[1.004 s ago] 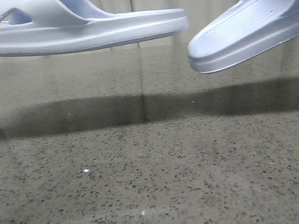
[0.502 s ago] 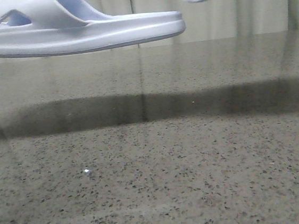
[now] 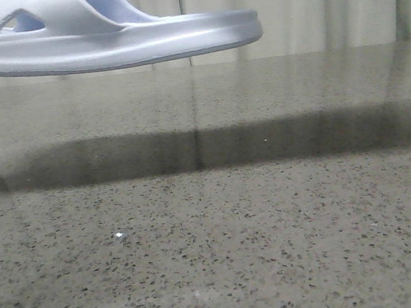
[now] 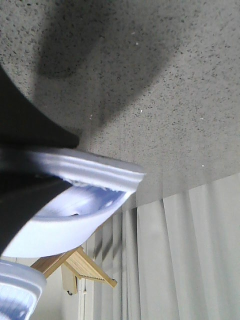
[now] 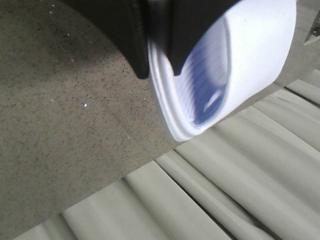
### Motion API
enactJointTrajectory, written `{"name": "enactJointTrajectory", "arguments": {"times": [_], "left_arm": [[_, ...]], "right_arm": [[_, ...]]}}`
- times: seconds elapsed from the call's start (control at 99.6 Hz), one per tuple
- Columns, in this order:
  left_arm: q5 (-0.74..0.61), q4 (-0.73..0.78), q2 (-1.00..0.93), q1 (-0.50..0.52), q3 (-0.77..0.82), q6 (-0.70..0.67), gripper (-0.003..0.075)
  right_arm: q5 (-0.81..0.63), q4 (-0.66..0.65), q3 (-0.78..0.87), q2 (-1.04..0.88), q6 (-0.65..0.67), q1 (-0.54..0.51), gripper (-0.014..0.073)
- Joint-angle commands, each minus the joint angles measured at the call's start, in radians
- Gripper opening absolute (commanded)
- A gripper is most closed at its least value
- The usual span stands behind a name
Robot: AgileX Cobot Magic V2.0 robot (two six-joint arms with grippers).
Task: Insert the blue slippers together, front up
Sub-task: 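Swing the right-held slipper over and stack it onto the left-held slipper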
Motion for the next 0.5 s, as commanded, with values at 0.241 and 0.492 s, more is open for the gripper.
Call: {"name": "enactJointTrajectory", "arguments": {"times": [0.241,0.492], "left_arm": [[0.066,-0.087,-0.016,0.005,-0.026,-0.006,0.0016],[0.076,-0.091,-0.016,0.005,-0.026,-0.006,0.0016]], "right_arm": [[-0.156,0.142,0.058,0.05,-0.083,-0.002,-0.0107],[-0.2,0.198,0.138,0.05,-0.097,-0.002,-0.0107]]}}
